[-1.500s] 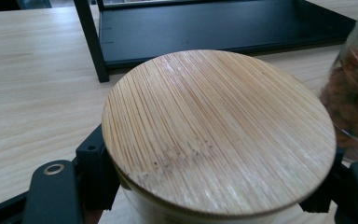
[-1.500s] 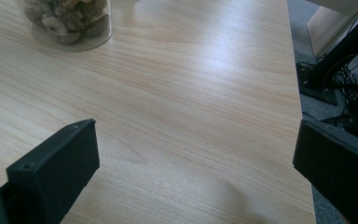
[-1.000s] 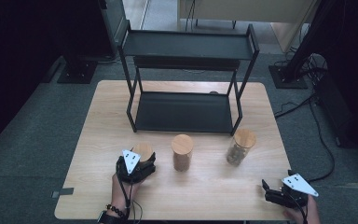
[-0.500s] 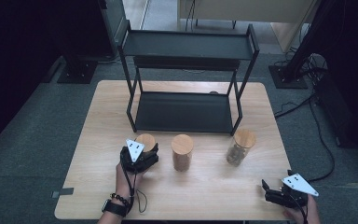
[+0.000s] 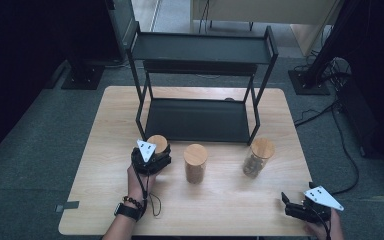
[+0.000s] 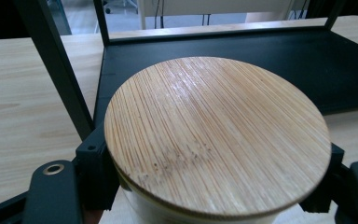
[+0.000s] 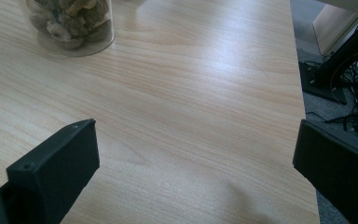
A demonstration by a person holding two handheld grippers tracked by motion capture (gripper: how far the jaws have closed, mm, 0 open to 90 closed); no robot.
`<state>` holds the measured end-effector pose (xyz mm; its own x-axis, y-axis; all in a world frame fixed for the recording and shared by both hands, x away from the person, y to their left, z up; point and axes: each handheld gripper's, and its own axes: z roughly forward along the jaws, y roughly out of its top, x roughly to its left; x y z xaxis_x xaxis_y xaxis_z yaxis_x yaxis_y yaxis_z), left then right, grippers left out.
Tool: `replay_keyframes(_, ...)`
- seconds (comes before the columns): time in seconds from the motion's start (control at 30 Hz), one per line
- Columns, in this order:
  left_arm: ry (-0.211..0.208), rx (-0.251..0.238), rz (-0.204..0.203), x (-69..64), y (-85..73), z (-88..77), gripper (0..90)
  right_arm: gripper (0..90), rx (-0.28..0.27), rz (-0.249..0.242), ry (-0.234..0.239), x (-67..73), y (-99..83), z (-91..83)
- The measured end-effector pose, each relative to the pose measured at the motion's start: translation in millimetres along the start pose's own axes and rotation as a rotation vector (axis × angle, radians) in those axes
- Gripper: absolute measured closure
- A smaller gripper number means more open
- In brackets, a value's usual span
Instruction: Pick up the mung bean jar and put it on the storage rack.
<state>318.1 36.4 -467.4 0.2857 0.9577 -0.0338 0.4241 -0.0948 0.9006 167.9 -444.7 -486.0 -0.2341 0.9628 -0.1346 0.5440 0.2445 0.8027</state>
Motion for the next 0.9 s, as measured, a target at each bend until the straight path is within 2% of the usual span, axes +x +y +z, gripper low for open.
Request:
replay_keyframes(0.23, 0.01, -0.014, 0.006, -1.6, 10.9, 11.9, 25.1, 0.0, 0.0, 0.011, 0.006, -0.8, 0.0, -0.1)
replay_keyframes(0.7, 0.026, -0.02, 0.012, -4.1, 22.4, 32.8, 25.1, 0.0, 0.0, 0.01, 0.006, -0.7, 0.0, 0.0)
replay_keyframes(0.9, 0.032, -0.023, 0.001, -5.3, 27.4, 43.3, 25.2, 0.0, 0.001, 0.009, 0.004, -0.5, 0.1, 0.0)
